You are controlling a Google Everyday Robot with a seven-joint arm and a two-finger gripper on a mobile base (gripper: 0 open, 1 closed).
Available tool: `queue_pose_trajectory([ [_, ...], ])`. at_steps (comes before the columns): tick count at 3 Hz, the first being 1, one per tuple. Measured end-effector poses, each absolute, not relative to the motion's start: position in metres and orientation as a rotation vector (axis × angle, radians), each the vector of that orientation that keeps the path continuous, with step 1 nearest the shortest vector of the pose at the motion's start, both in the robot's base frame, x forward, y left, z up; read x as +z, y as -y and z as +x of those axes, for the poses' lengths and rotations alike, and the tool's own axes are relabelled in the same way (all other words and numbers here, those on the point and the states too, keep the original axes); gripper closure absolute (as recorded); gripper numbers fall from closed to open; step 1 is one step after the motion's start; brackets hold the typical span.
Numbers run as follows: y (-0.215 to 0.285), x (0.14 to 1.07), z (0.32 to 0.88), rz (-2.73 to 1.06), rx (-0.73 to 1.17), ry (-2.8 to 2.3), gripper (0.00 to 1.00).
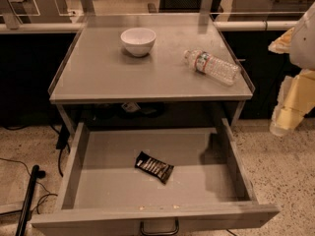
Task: Pick rxbar chocolate from top drawer and place on counter
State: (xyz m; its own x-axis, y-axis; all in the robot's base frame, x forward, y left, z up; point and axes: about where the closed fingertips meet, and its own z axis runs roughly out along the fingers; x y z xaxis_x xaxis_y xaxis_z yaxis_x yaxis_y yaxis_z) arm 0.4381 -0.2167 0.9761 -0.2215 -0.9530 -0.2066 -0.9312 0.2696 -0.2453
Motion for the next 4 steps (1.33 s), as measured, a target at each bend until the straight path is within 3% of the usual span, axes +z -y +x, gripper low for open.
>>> queue_pose_trajectory([
  [2, 0.208, 0.966, 0.435, -1.722, -0.054, -2.196, 0.00],
  [4, 0.152, 0.888, 0.420, -1.724, 0.061, -2.094, 0.00],
])
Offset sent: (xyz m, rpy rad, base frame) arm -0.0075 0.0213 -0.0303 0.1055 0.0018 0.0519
